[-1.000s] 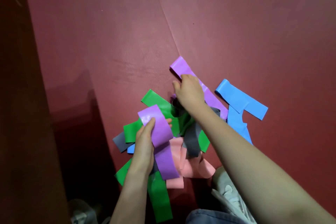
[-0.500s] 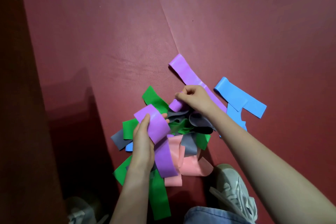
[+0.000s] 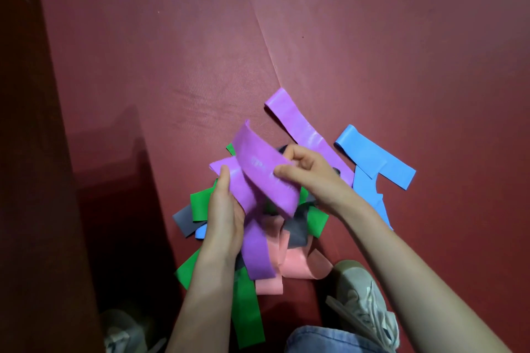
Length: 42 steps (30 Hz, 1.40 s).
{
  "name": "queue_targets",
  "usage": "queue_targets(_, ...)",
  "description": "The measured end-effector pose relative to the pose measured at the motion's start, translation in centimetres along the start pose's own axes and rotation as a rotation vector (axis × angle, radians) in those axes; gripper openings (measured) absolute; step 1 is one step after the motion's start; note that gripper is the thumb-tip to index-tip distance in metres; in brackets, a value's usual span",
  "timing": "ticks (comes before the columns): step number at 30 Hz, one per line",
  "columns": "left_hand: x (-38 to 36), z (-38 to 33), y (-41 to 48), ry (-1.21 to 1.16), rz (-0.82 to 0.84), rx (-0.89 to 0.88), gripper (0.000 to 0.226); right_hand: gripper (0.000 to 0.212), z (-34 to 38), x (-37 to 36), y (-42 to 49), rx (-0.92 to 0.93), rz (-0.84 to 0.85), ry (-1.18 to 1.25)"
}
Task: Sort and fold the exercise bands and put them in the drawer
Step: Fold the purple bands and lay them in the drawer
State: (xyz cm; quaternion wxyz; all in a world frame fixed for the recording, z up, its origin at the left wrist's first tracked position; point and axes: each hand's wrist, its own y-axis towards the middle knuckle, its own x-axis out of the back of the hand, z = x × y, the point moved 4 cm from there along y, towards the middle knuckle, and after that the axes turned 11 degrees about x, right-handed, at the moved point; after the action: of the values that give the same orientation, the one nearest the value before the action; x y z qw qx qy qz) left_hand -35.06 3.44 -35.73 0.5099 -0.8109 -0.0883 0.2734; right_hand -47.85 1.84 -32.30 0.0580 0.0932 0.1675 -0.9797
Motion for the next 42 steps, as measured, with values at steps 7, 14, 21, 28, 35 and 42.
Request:
queue_targets(7, 0.7, 0.7, -1.0, 0.302, -0.085, -0.166, 0.015, 0.021, -3.8, -0.3, -2.6, -0.318, 0.022, -0.016)
queue_targets(14, -0.8, 0.9, -1.4, 0.488, 0.043, -0.218, 0.020, 0.018, -2.4, -0.7, -0.6, -0.174, -0.209, -0.059)
queue_targets(21, -0.7, 0.7, -1.4, 0.415, 0.041, -0.188, 0.023, 0.022, -0.8, -0.6, -0.4, 0.069, -0.352, 0.019)
queue_targets(28, -0.3, 0.3, -1.1, 0.345, 0.001, -0.160, 0.023, 0.027, -0.4, -0.4, -1.9, 0.092, -0.175, 0.053)
queue_targets(35, -1.8, 0.6, -1.7, 0.157, 0.172, -0.013, 0.058, 0.018, -2.5, -1.8, -2.0, -0.018, -0.142, -0.033)
queue_targets(42, -1.1, 0.6, -1.7, 0.323, 0.050, -0.188, 0.023, 0.027, -3.1, -2.1, -2.2, -0.040, -0.162, -0.026)
